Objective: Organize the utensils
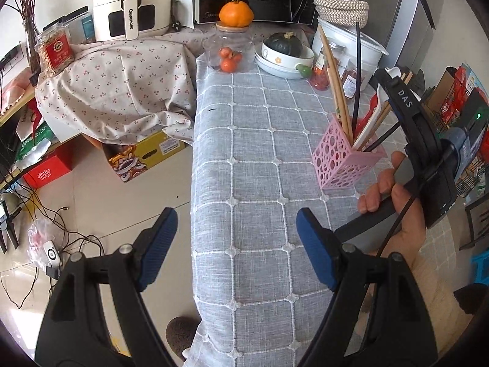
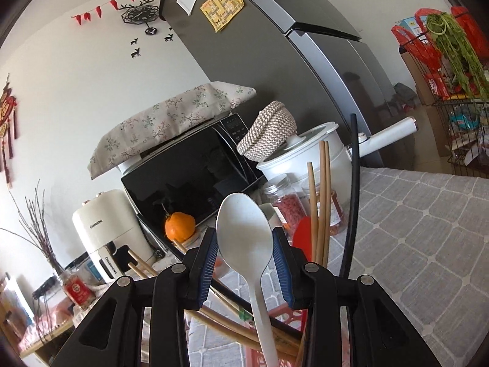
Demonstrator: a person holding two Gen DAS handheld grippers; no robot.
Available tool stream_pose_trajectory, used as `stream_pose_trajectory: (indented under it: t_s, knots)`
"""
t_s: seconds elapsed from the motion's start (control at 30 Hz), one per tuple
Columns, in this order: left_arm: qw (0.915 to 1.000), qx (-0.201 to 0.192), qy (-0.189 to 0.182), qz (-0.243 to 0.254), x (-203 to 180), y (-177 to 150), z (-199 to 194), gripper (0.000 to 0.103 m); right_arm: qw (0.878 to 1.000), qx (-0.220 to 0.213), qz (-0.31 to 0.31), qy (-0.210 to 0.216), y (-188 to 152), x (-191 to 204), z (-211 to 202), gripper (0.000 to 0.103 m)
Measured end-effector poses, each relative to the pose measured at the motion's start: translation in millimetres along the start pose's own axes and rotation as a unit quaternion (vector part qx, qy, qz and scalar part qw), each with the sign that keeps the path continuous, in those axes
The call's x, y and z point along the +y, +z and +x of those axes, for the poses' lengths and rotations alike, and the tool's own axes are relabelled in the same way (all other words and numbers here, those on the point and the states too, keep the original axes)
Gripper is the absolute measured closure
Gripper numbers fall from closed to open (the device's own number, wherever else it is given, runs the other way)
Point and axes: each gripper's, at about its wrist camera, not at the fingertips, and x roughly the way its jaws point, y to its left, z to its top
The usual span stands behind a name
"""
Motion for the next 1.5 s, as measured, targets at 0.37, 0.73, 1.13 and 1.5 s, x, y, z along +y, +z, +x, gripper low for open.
stream_pose_trajectory:
  t_s: [0.37, 0.73, 1.13, 1.5]
  knots:
    - [1.0, 0.001, 0.004, -0.009, -7, 1, 0, 0.023, 1.0, 0.023, -0.015, 0.0, 20, -3, -20, 0.052]
    - [0.9992, -0.026, 0.032, 0.0, -48, 5, -26, 0.013, 0.983, 0.131, -0.128, -0.03, 70, 7, -45, 0.034]
    - [0.9986, -0.033, 0.041, 0.004, -109, -5, -45, 0.007, 0.939, 0.247, -0.229, -0.076, 106, -28, -90, 0.011]
    - [0.994, -0.095, 0.054, 0.012, -151, -1, -68, 0.006, 0.91, 0.271, -0.301, -0.092, 135, -44, -127, 0.001]
